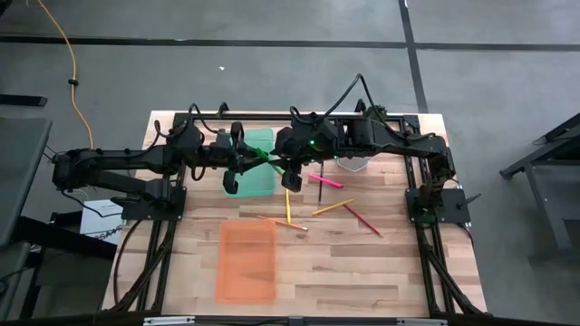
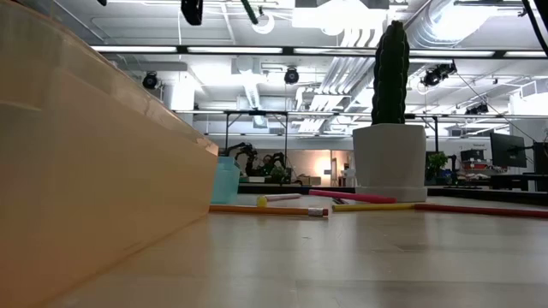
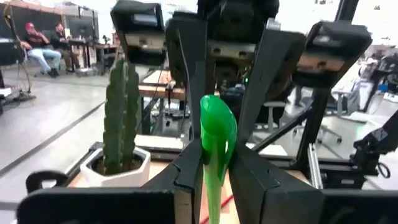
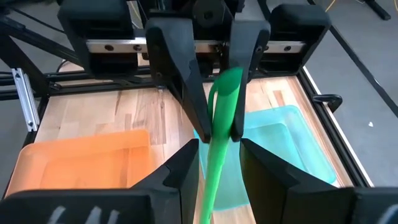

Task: Sort pens & pencils
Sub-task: Put the green pen into the green bin

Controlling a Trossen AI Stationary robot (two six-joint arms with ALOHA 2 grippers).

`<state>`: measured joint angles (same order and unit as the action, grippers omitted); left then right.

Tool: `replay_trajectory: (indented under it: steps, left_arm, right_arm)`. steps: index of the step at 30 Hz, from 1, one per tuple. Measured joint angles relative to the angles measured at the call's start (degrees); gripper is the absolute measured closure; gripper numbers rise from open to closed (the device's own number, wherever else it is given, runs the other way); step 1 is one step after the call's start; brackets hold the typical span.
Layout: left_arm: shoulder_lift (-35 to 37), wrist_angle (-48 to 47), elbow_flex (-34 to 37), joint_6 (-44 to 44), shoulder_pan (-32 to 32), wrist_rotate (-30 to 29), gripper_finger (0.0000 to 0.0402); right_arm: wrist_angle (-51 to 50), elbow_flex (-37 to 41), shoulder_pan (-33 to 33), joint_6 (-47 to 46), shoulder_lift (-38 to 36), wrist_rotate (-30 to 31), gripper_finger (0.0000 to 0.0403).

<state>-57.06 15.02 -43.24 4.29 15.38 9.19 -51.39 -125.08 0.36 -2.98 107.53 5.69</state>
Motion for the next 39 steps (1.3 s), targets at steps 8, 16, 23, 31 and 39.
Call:
replay_trajectory:
  steps: [8, 16, 23, 31, 39]
  left_arm:
    - [0.3, -7.7, 0.0, -1.1, 0.0, -2.5, 0.0348]
    - [0.4, -16.6, 0.0, -1.7, 0.0, -7.4, 0.0348]
    - [0.4, -23.7, 0.0, -2.5, 0.0, -13.4, 0.0348]
    - [0.4, -32.9, 0.0, -3.7, 0.0, -19.4, 0.0348]
    - [0.4, -39.3, 0.0, -5.4, 3.2, -20.8, 0.0348]
  right_arm:
    - [-0.9, 0.0, 0.0, 0.0, 0.0, -0.1, 0.0294]
    - [-1.9, 0.0, 0.0, 0.0, 0.0, -0.1, 0.0294]
    - [-2.5, 0.0, 0.0, -0.8, 0.0, -0.1, 0.0294]
    - [-2.6, 0.0, 0.0, -1.1, 0.0, -0.1, 0.0294]
    - [-2.5, 0.0, 0.0, -1.3, 0.0, -0.1, 0.0294]
